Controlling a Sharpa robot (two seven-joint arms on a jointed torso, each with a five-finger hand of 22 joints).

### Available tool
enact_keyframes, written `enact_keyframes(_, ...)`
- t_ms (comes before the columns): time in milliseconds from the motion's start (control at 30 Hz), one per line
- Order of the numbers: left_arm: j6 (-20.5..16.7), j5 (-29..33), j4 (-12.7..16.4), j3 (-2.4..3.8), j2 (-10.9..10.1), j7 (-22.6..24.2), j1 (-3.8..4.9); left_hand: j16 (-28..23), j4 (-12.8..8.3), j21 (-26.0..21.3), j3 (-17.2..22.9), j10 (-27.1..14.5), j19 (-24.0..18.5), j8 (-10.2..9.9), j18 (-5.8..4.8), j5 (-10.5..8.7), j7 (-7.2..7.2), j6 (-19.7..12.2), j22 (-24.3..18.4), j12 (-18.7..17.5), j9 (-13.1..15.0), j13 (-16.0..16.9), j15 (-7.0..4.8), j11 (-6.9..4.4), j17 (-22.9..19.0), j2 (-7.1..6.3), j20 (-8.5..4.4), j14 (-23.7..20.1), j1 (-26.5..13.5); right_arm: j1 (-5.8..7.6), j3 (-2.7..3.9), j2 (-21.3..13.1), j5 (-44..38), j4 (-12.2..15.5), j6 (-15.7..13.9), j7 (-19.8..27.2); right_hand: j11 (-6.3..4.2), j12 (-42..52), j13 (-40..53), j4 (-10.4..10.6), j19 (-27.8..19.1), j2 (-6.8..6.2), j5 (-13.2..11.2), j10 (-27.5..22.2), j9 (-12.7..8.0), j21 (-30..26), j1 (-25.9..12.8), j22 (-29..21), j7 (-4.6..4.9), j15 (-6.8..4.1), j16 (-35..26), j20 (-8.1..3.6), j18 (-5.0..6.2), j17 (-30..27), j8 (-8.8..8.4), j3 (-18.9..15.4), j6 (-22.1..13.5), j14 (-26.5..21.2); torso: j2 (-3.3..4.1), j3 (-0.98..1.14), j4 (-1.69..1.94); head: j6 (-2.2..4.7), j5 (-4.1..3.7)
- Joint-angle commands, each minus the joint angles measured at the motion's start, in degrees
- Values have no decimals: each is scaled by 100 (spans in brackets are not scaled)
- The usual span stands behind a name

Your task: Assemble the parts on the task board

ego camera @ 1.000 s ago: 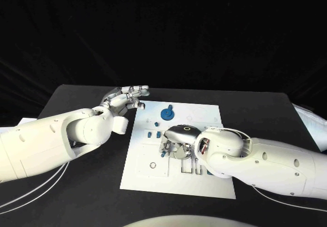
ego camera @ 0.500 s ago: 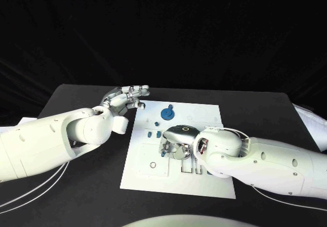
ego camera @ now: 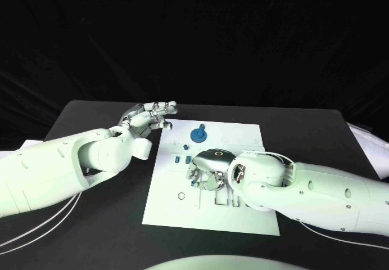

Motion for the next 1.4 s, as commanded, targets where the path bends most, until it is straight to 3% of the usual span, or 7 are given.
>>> enact_keyframes(33,126,-28,9,4,10,-12,2,-32,-2,-26,-44,-60,-23,9,57,-17,12,-44,-8,41,-6,3,3,-1,-25,42,15,-55,38,-23,-21,-18,-110,-25,-40,-148,72,46,8,-27,-5,-36,54,-134,-5,-25,6,-12,5,34,-18,29,55,-13,-13,-19,-62,57,-2,4,2,6,-8)
enact_keyframes(367,145,-28,-8,4,9,-25,2,-43,-5,-33,-50,-80,-29,9,57,-17,15,-52,-12,45,-6,3,8,3,-48,47,18,-73,41,-11,-10,-384,-101,280,-456,-75,75,116,19,-75,6,-27,144,-138,15,-26,21,-10,17,37,-41,34,55,-54,21,-23,-39,43,-3,3,2,28,-27)
enact_keyframes(600,151,-28,-26,3,14,-27,1,-43,-5,-33,-50,-80,-29,9,57,-17,15,-52,-12,45,-6,3,8,3,-48,47,18,-73,41,161,54,-963,-98,690,-643,-160,47,154,9,-119,-154,-82,128,-208,20,-206,4,-282,-44,22,-339,26,114,-414,17,-73,-22,-65,-4,7,-10,68,-82)
enact_keyframes(667,160,-28,-29,3,22,-28,1,-43,-5,-33,-50,-80,-29,9,57,-17,15,-52,-12,45,-6,3,8,3,-48,47,18,-73,41,278,72,-1205,-108,794,-625,-225,44,134,6,-132,-247,-111,75,-355,15,-331,-26,-448,-73,19,-536,20,144,-633,6,-157,-60,-125,-2,4,2,81,-111)
enact_keyframes(833,173,-45,-32,3,28,-23,1,-43,-8,-37,-52,-88,-32,10,56,-16,16,-55,-14,50,-5,4,9,5,-51,52,20,-79,44,476,86,-1596,-164,878,-542,-303,49,159,12,-133,-285,-178,37,-477,13,-424,-69,-551,-147,19,-653,21,156,-760,4,-367,-110,-131,-9,3,-17,120,-152)
enact_keyframes(1033,183,-57,-35,3,42,-19,1,-43,-8,-37,-52,-88,-32,10,56,-16,16,-55,-14,50,-5,4,9,5,-51,52,20,-79,44,556,88,-1866,-214,860,-406,-317,35,217,15,-110,-307,-189,45,-558,15,-504,-45,-636,-227,3,-694,14,167,-806,6,-631,-131,-108,1,6,-6,181,-183)
enact_keyframes(1400,214,-61,-61,3,68,-22,-11,-43,-8,-37,-52,-88,-32,10,56,-16,16,-55,-14,50,-5,4,9,5,-51,52,20,-79,44,548,64,-1909,-322,713,-76,-306,-8,307,22,-98,-307,-124,63,-554,22,-551,44,-679,-279,-47,-727,-25,171,-841,19,-791,-99,-94,-3,1,0,174,-187)
